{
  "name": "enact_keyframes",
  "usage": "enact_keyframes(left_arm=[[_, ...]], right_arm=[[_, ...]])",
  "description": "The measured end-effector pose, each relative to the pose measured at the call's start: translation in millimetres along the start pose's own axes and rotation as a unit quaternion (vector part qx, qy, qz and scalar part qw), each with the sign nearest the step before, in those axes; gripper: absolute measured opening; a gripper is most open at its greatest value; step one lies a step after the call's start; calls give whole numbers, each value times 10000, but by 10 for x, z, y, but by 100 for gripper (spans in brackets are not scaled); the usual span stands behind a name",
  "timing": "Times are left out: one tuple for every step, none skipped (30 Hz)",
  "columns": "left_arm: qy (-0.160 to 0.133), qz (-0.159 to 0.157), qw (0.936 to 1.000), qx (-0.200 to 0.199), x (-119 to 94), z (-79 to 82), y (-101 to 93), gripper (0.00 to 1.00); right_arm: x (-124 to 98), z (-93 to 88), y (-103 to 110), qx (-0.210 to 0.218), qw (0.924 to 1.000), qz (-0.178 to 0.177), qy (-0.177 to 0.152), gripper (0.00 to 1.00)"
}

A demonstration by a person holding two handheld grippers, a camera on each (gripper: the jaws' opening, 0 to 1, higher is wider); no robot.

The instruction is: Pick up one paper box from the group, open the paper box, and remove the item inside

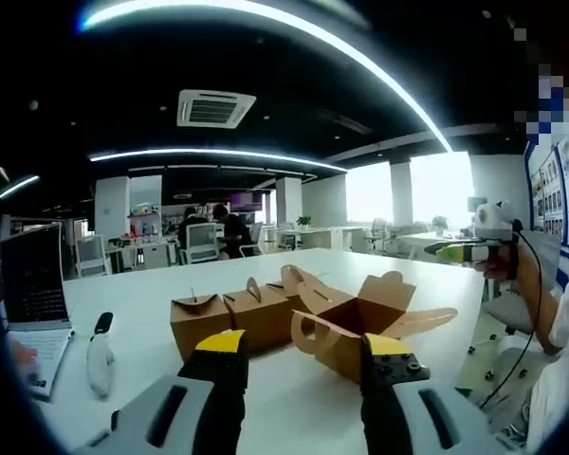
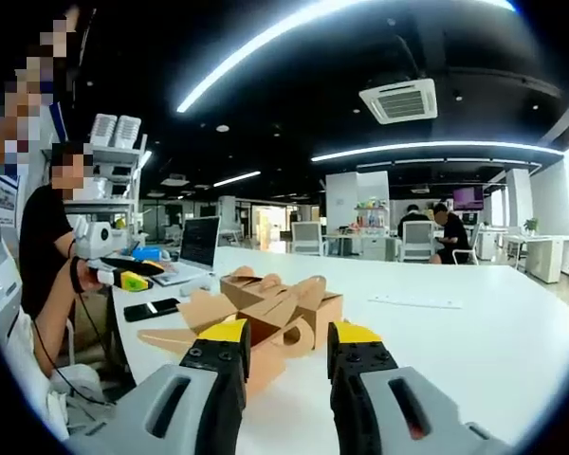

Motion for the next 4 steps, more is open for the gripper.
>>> enact_keyframes(left_arm=[[1,2,10000,5,1,0,1,48],[1,-2,10000,9,2,0,-1,48],[-2,-7,10000,12,3,0,-2,48],[-2,-7,10000,12,3,0,-2,48]], right_arm=[[-1,-1,-2,-1,10000,-1,2,33],[0,-4,2,1,10000,-4,6,33],[0,-8,2,4,10000,-7,10,33],[0,-8,2,4,10000,-7,10,33]])
Point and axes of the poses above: the point that each gripper's makers call its tool centre point, and the gripper's own axes: x roughly forward along the fingers, y roughly to its left, z roughly out of its top, the point moved 6 cm from there along -x, roughly backward along the fingers, and after that the axes turned 9 degrees about -x, right-handed, at the moved point
